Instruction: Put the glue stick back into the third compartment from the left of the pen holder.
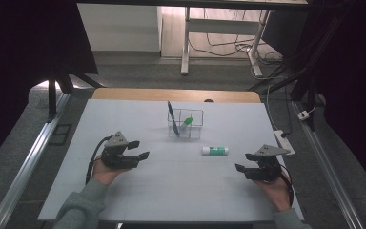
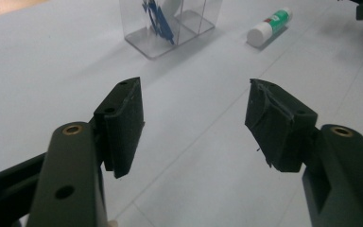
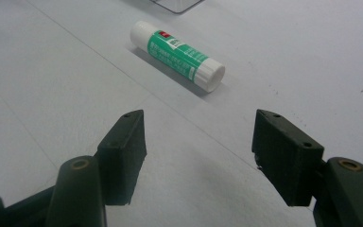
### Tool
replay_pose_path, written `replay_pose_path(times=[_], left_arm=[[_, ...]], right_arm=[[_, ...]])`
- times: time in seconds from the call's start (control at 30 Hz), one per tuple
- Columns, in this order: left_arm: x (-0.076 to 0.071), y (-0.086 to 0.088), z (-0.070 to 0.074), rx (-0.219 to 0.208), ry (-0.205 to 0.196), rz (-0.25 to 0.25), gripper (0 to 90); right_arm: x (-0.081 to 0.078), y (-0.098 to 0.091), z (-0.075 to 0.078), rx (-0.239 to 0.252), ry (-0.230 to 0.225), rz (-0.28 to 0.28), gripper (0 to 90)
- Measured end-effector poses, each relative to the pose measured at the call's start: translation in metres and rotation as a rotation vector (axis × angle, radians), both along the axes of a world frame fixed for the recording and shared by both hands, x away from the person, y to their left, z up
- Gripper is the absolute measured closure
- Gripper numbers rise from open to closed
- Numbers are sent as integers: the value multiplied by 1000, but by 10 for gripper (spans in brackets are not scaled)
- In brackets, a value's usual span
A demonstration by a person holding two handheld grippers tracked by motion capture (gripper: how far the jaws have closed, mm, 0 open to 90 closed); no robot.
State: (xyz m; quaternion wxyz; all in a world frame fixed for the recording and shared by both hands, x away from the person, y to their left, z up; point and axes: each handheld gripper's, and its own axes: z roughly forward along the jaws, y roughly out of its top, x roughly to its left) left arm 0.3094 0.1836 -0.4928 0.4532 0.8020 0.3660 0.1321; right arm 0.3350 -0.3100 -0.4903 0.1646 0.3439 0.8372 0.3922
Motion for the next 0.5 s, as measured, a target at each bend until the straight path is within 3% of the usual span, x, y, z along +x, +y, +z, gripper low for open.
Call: replay_pose_path(times=[0.1, 0.5], left_arm=[[-7, 3, -3, 24, 1, 1, 365], [-25, 24, -14, 12, 27, 36, 363]], right_arm=[[0, 0, 0, 0, 1, 0, 352], [1, -1, 1, -2, 1, -2, 353]])
